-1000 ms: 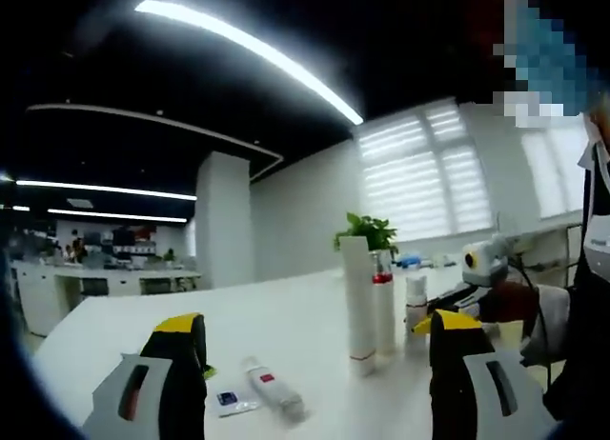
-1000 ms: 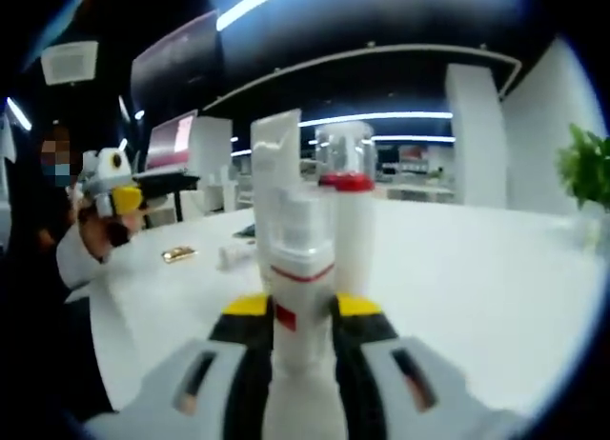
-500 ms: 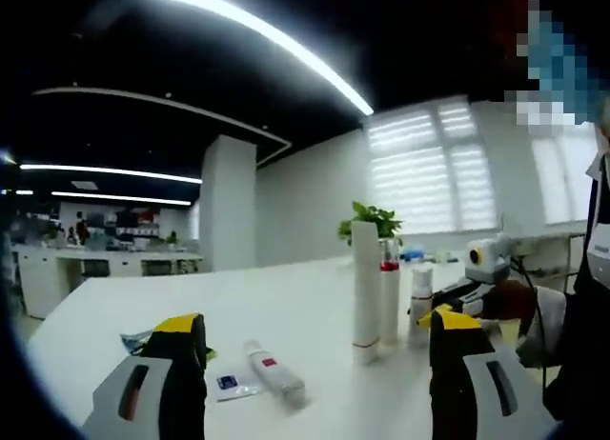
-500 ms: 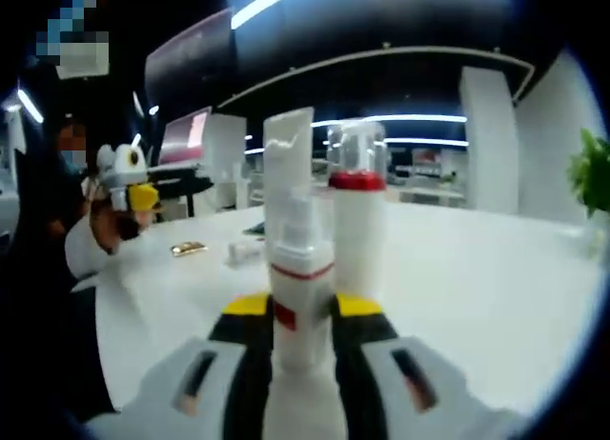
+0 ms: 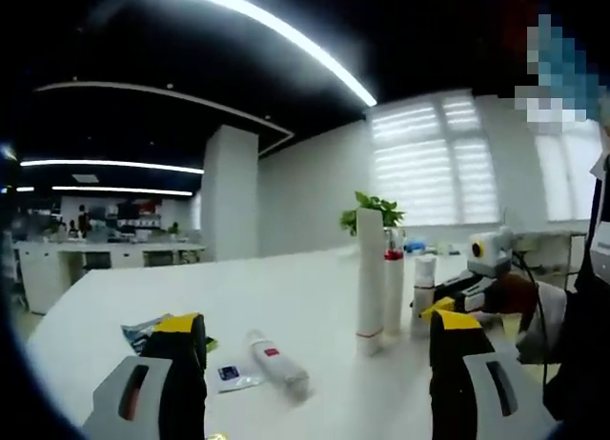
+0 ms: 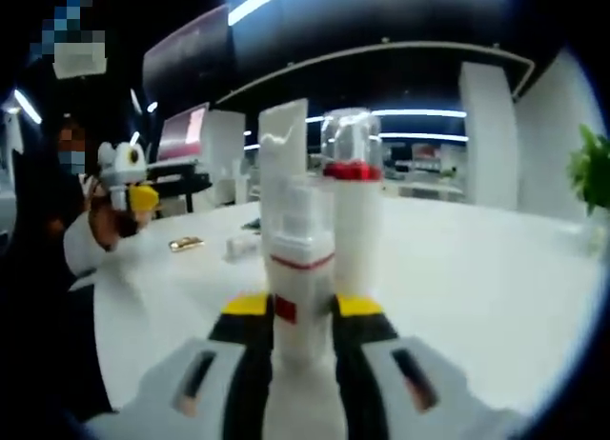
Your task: Arrange the skincare products in the storage area until every visible bottle or jar stands upright without overlapping.
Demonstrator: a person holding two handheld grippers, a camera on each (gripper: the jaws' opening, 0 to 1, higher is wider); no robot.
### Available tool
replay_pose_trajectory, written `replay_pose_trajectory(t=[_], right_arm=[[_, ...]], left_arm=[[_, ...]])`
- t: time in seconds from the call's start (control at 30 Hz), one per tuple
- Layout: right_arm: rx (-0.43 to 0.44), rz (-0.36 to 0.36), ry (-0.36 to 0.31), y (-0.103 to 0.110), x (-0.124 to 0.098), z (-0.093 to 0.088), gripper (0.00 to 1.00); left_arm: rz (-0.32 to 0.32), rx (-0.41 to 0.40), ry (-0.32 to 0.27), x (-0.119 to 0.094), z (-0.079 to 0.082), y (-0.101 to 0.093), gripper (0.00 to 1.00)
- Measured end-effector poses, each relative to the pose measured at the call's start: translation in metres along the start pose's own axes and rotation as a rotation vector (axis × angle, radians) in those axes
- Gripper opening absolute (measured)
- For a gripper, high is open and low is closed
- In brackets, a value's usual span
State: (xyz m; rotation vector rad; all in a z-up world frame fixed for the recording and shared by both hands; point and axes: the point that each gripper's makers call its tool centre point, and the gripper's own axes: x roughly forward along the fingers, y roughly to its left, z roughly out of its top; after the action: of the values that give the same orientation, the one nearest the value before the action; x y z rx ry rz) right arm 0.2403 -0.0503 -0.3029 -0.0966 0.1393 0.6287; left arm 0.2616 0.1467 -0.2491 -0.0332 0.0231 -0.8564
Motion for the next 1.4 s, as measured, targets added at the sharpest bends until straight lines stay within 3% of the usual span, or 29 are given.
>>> replay_pose_trajectory(t=[0.13,0.33,0.57,0.7,0.87,1.07,1.17,1.27,1.33,1.4], right_arm=[[0.008,0.008,-0.002,0.002,0.0,-0.001,0.26],[-0.001,-0.036,-0.038,-0.002,-0.006,0.009,0.34],[-0.025,-0.098,-0.043,-0.007,-0.017,0.017,0.39],[-0.031,-0.146,-0.073,-0.012,-0.026,0.02,0.43],[-0.036,-0.157,-0.108,-0.009,-0.035,0.023,0.46],[-0.049,-0.174,-0.192,-0.004,-0.048,0.034,0.43],[-0.051,-0.167,-0.235,0.001,-0.053,0.039,0.39],[-0.04,-0.156,-0.302,0.007,-0.057,0.048,0.36],[-0.045,-0.126,-0.375,0.017,-0.059,0.06,0.3],[-0.061,-0.077,-0.393,0.03,-0.058,0.064,0.22]], left_arm=[[0.034,0.009,0.005,0.002,0.001,0.005,1.0],[0.056,-0.061,0.06,0.008,-0.01,0.011,0.99],[0.065,-0.018,0.121,0.017,-0.021,0.016,0.99],[0.098,-0.02,0.131,0.02,-0.025,0.02,0.84],[0.124,-0.022,0.168,0.025,-0.034,0.022,0.83],[0.214,-0.053,0.2,0.026,-0.045,0.035,0.7],[0.215,-0.112,0.207,0.028,-0.051,0.038,0.65],[0.2,-0.106,0.231,0.031,-0.058,0.035,0.62],[0.198,-0.107,0.241,0.033,-0.062,0.033,0.59],[0.196,-0.114,0.26,0.035,-0.067,0.032,0.59]])
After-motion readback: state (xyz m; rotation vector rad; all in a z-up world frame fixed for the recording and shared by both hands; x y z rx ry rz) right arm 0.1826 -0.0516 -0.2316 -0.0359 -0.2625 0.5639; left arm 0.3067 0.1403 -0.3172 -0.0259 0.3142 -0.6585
